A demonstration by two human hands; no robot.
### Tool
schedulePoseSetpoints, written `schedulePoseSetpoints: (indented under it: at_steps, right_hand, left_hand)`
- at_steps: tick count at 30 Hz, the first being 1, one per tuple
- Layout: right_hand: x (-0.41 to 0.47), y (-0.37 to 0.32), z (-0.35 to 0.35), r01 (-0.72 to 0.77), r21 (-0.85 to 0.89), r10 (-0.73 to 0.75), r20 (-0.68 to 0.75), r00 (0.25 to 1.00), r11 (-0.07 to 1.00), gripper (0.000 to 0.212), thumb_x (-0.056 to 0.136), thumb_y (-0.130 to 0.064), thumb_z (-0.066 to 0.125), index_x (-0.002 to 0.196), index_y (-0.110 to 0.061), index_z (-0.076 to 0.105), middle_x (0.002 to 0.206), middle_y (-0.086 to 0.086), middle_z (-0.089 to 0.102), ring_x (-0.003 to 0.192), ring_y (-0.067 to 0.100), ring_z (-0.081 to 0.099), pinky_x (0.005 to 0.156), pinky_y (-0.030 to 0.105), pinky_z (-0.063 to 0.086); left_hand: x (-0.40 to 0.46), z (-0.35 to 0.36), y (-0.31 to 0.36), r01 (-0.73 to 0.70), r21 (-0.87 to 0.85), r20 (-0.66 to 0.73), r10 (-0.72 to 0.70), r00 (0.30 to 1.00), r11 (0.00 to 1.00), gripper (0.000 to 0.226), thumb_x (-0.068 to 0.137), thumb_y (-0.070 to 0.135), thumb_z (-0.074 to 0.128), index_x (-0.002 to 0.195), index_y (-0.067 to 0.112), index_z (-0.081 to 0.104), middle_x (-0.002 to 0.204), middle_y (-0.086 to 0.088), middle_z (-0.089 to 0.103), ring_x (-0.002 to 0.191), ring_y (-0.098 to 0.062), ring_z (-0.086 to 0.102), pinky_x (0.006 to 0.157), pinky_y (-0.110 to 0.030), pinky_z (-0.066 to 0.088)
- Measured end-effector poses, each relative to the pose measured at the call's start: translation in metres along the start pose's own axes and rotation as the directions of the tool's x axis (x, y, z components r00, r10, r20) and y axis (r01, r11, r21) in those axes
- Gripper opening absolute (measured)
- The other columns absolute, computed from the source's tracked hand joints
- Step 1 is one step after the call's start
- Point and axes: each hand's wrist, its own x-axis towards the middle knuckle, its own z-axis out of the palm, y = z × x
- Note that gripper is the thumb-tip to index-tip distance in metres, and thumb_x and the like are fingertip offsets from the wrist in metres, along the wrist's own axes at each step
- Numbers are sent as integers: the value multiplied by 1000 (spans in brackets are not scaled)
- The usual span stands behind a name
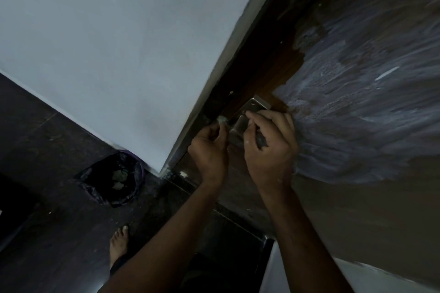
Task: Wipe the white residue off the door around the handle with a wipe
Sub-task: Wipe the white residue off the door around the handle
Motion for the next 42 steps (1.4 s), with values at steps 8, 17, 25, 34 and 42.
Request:
schedulePoseSetpoints:
  at_steps: [8, 17, 25, 34, 42]
  right_hand:
    - [-7, -1, -1, -7, 15, 7, 3, 1000, 1000, 16, 87, 9, 66, 100, 4, 75, 95, 15, 71, 89, 26, 63, 77, 35, 54]
    - [-9, -4, 3, -6, -1, 6, 13, 1000, 1000, 16, 89, 6, 65, 102, 3, 75, 95, 13, 70, 88, 26, 62, 80, 21, 49]
    - [-64, 3, 4, -231, 130, 254, -210, 944, 964, 17, 91, 3, 61, 100, 4, 75, 97, 11, 64, 85, 24, 64, 68, 34, 57]
    - [-120, 0, 42, -748, 65, 694, 326, 642, 661, 19, 96, -19, 60, 111, -26, 70, 104, -10, 69, 93, 4, 65, 72, 12, 46]
    - [-80, 30, 60, -954, 284, 727, 674, 129, -94, 21, 102, -31, 50, 99, -31, 70, 99, -6, 75, 94, 11, 70, 69, 26, 57]
  left_hand:
    - [33, -2, -15, 223, -50, -218, -229, 949, 974, 20, 90, 12, 72, 92, -7, 75, 76, -5, 67, 44, 9, 54, 41, -2, 37]
    - [36, 1, -11, 214, -150, -249, -246, 937, 965, 19, 92, 13, 70, 96, -5, 76, 86, -15, 75, 59, -11, 63, 50, -15, 47]
    - [12, -5, -20, 4, 105, -8, -3, 1000, 994, 18, 95, 24, 68, 77, 22, 70, 69, 11, 68, 62, 5, 67, 56, -24, 56]
    - [13, -13, -21, 128, 164, 58, -139, 989, 978, 10, 92, 21, 70, 89, 12, 73, 82, -5, 74, 75, -13, 72, 71, -37, 61]
    - [-2, -20, -8, -134, 252, 379, 29, 925, 958, 12, 95, 18, 64, 89, 22, 74, 73, 13, 70, 65, 3, 69, 55, -13, 52]
